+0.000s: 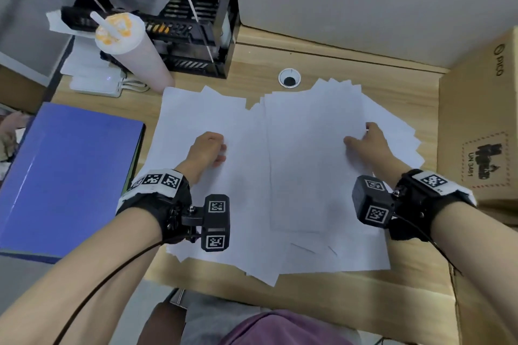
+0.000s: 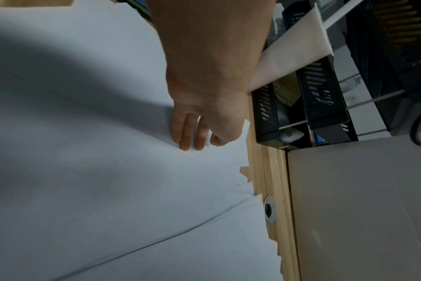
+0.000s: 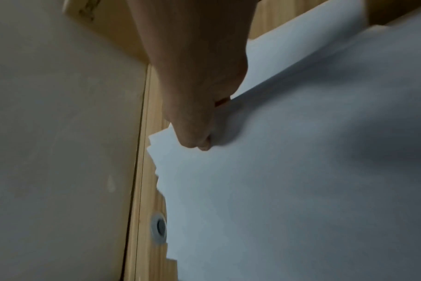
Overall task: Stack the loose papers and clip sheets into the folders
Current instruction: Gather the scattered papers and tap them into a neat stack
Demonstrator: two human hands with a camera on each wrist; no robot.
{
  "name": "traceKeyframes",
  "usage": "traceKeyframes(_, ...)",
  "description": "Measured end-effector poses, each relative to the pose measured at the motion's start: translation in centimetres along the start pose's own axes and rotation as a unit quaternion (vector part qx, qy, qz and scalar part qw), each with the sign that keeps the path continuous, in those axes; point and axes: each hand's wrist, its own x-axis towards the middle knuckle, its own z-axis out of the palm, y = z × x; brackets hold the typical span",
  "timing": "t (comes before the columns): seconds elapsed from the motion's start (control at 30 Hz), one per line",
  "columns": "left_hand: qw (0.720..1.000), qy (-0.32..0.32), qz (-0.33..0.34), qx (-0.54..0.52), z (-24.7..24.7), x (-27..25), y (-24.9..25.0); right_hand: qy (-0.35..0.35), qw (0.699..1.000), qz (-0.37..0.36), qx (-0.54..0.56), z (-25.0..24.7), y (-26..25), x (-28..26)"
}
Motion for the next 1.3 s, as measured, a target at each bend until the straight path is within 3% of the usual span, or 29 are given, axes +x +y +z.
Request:
traceKeyframes(0.17, 0.997, -0.032, -0.004, 0.070, 1.4, -0.2, 0.6, 0.003, 0.998, 0.069, 0.012, -1.9, 3.6, -1.2)
traceKeyframes(0.37, 0.995, -0.015, 0.018, 0.100, 3.5, -0.4, 1.2, -0.117, 0.985, 0.109, 0.068, -1.2, 5.8, -3.9)
traceKeyframes(0.6, 0.987, -0.070, 0.029, 0.145, 5.0, -1.1, 1.0, -0.127, 0.977, 0.121, 0.123, 0.2, 4.6, -4.6)
traceKeyframes(0.9, 0.976, -0.130, 0.008, 0.173, 5.7, -2.2, 0.2, -0.070, 0.978, 0.154, 0.120, 2.1, 4.8, -4.8)
traceKeyframes(1.0, 0.981, -0.126, 0.032, 0.144, 6.1, -2.8, 0.2, -0.087, 0.979, 0.153, 0.098, 2.7, 5.0, -5.3)
traceKeyframes(1.13, 0.967, -0.200, 0.069, 0.143, 6.5, -3.6, 0.4, -0.103, 0.980, 0.141, 0.098, 3.2, 5.6, -6.3)
traceKeyframes(1.3, 0.964, -0.208, 0.110, 0.125, 6.9, -4.6, 0.6, -0.069, 0.982, 0.110, 0.136, 2.9, 5.7, -7.7)
